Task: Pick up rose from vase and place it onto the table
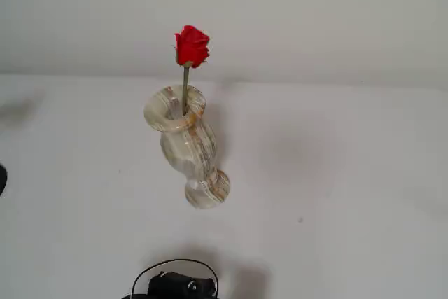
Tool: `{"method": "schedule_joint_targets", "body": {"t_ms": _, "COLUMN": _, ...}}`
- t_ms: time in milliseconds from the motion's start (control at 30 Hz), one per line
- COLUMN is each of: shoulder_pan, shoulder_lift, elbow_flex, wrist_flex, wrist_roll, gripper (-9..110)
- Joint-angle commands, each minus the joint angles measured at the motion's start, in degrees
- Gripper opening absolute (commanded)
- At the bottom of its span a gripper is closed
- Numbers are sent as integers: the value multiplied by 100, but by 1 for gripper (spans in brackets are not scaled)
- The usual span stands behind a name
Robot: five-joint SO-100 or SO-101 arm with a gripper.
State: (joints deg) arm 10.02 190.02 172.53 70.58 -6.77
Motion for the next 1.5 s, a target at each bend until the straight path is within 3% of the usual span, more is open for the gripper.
{"method": "schedule_joint_targets", "body": {"t_ms": 0, "shoulder_pan": -26, "shoulder_lift": 26, "elbow_flex": -18, "wrist_flex": -114, "wrist_roll": -35, "gripper": 0}}
{"method": "schedule_joint_targets", "body": {"t_ms": 533, "shoulder_pan": -53, "shoulder_lift": 26, "elbow_flex": -18, "wrist_flex": -114, "wrist_roll": -141, "gripper": 0}}
{"method": "schedule_joint_targets", "body": {"t_ms": 733, "shoulder_pan": -149, "shoulder_lift": 26, "elbow_flex": 53, "wrist_flex": -325, "wrist_roll": -2294, "gripper": 0}}
{"method": "schedule_joint_targets", "body": {"t_ms": 867, "shoulder_pan": -510, "shoulder_lift": 26, "elbow_flex": -343, "wrist_flex": 132, "wrist_roll": -3586, "gripper": 2}}
{"method": "schedule_joint_targets", "body": {"t_ms": 1167, "shoulder_pan": -563, "shoulder_lift": 26, "elbow_flex": -2936, "wrist_flex": 642, "wrist_roll": -5476, "gripper": 18}}
{"method": "schedule_joint_targets", "body": {"t_ms": 1467, "shoulder_pan": -413, "shoulder_lift": -413, "elbow_flex": -3498, "wrist_flex": -1916, "wrist_roll": -7409, "gripper": 27}}
